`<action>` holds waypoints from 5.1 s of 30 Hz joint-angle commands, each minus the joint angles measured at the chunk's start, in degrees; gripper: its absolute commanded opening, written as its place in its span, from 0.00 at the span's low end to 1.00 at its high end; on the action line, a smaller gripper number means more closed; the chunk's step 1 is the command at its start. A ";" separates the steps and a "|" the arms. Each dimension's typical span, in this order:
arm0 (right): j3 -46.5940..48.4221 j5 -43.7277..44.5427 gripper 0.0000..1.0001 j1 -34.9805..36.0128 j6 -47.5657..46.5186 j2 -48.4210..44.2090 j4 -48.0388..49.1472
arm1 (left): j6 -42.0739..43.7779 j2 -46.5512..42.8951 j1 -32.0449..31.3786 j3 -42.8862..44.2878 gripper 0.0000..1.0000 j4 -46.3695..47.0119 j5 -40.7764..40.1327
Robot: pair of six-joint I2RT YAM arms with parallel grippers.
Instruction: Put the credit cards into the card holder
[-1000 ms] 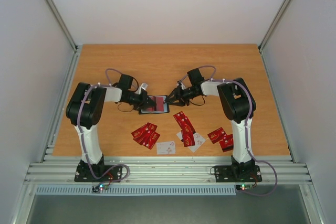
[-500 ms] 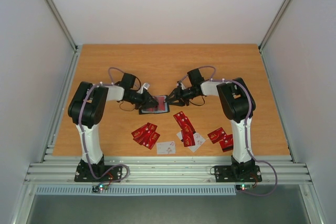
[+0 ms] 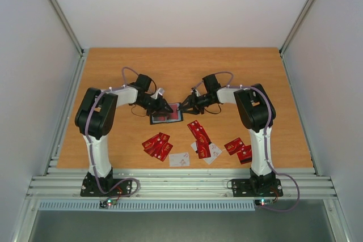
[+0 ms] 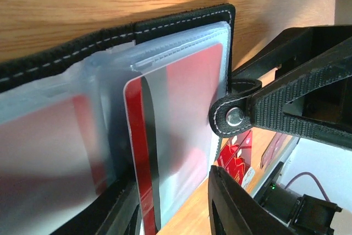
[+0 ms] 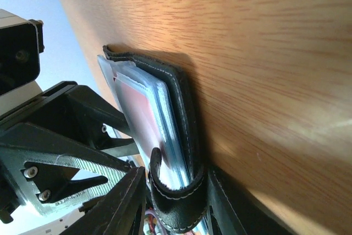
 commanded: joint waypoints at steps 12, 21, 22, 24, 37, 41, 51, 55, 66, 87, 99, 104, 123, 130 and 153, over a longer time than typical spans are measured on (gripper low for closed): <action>0.13 0.41 0.31 -0.27 2.78 0.73 3.85 | 1.92 3.06 -4.22 9.87 0.37 -20.28 -15.49; -1.53 0.63 0.30 -0.27 4.89 -0.42 6.79 | 1.38 5.98 -7.40 16.26 0.38 -27.31 -21.89; -1.78 0.65 0.30 -0.24 4.96 -0.63 7.05 | 1.38 6.37 -7.67 16.87 0.38 -28.03 -22.57; -2.27 0.88 0.30 -0.19 5.18 -1.11 7.40 | 1.38 6.71 -7.97 17.87 0.38 -28.82 -23.28; -0.16 5.83 0.41 -0.36 -2.89 -5.93 -4.51 | 4.05 1.14 -8.02 16.73 0.48 -30.44 -25.47; 1.33 8.91 0.44 -0.45 -8.10 -8.71 -11.48 | 4.77 -1.63 -8.02 15.40 0.52 -30.56 -26.04; 2.46 8.71 0.46 1.91 -12.45 -14.96 -19.42 | 8.39 -7.38 -7.93 12.75 0.48 -30.47 -29.58; 4.49 7.24 0.47 5.42 -12.07 -13.85 -20.41 | 9.61 -6.13 -7.71 12.38 0.36 -29.29 -29.92; 8.16 6.14 0.45 8.42 -9.25 -7.06 -20.07 | 9.80 -1.37 -6.00 12.67 0.17 -25.52 -25.72; 12.43 8.71 0.43 7.70 -8.02 -0.39 -22.45 | 12.41 4.13 -4.24 15.39 0.07 -25.62 -21.80; 12.16 8.99 0.43 7.29 -9.64 0.06 -24.02 | 12.30 5.23 -4.24 15.32 0.06 -25.52 -21.98; 12.00 8.73 0.43 7.29 -10.00 0.43 -23.92 | 12.28 5.47 -4.24 15.07 0.05 -25.30 -21.98; 10.25 9.65 0.43 6.84 -11.82 -0.93 -24.37 | 12.80 6.44 -4.24 14.36 0.03 -25.52 -22.41; 10.28 9.31 0.43 6.85 -11.60 -0.60 -23.85 | 12.89 6.77 -4.24 14.52 0.02 -25.57 -22.25; 12.68 5.30 0.43 7.35 -9.65 0.38 -20.40 | 12.74 7.63 -5.56 14.98 0.01 -25.46 -20.19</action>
